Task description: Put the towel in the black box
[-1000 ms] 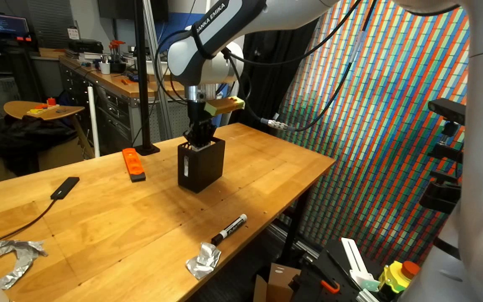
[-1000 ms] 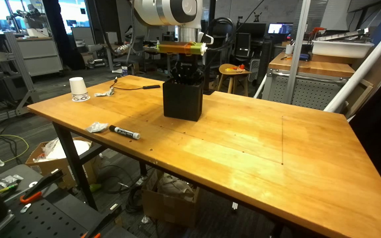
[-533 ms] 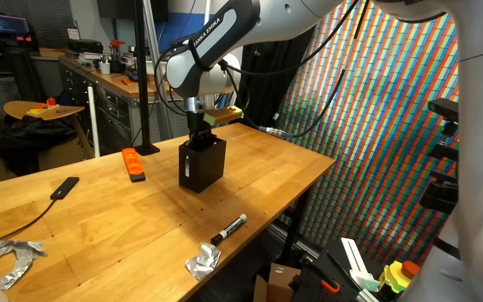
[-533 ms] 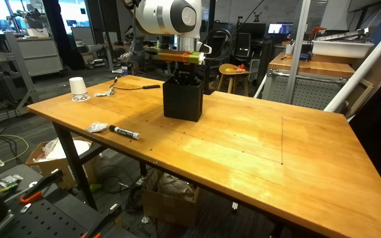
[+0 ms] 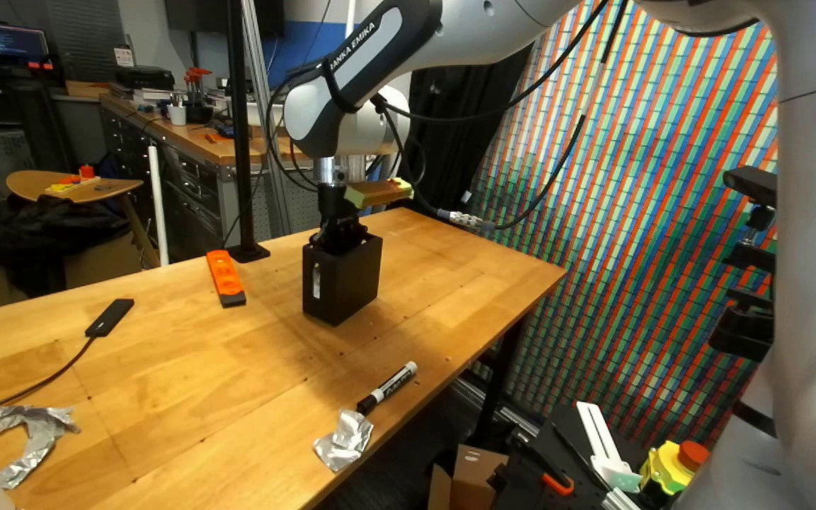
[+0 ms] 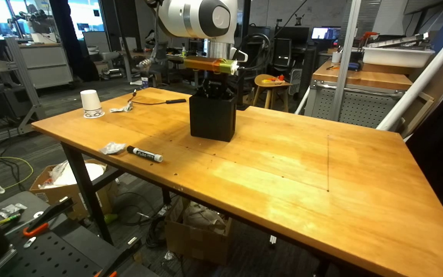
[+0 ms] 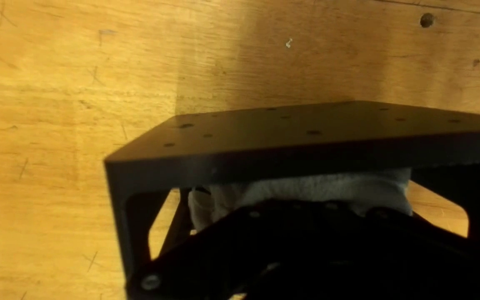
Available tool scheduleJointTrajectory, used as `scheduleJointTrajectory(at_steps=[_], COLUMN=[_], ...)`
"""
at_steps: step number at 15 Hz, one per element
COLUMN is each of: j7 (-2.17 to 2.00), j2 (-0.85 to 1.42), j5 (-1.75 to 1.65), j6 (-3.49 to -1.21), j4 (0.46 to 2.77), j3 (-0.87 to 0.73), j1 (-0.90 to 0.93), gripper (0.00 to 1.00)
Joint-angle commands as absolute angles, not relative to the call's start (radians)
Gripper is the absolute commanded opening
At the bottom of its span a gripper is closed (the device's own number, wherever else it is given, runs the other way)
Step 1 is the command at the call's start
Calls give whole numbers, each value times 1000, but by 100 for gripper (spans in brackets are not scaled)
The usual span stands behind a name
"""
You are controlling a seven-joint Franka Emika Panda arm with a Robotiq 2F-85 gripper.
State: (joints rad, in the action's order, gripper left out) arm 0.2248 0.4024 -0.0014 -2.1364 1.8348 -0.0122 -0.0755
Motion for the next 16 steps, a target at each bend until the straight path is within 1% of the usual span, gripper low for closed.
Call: scheduleJointTrajectory(at_steps=[1, 13, 14, 15, 16], j7=[216, 114, 112, 105, 120], j2=[321, 125, 113, 95, 153], j5=[51, 139, 156, 173, 135], j6=[-2102, -2111, -2115, -2117, -2098], j4=[1853, 1877, 1884, 1897, 1848], j3=[-4, -37, -39, -42, -43], j1=[-90, -97, -98, -100, -92], gripper=[0, 0, 2, 26, 2])
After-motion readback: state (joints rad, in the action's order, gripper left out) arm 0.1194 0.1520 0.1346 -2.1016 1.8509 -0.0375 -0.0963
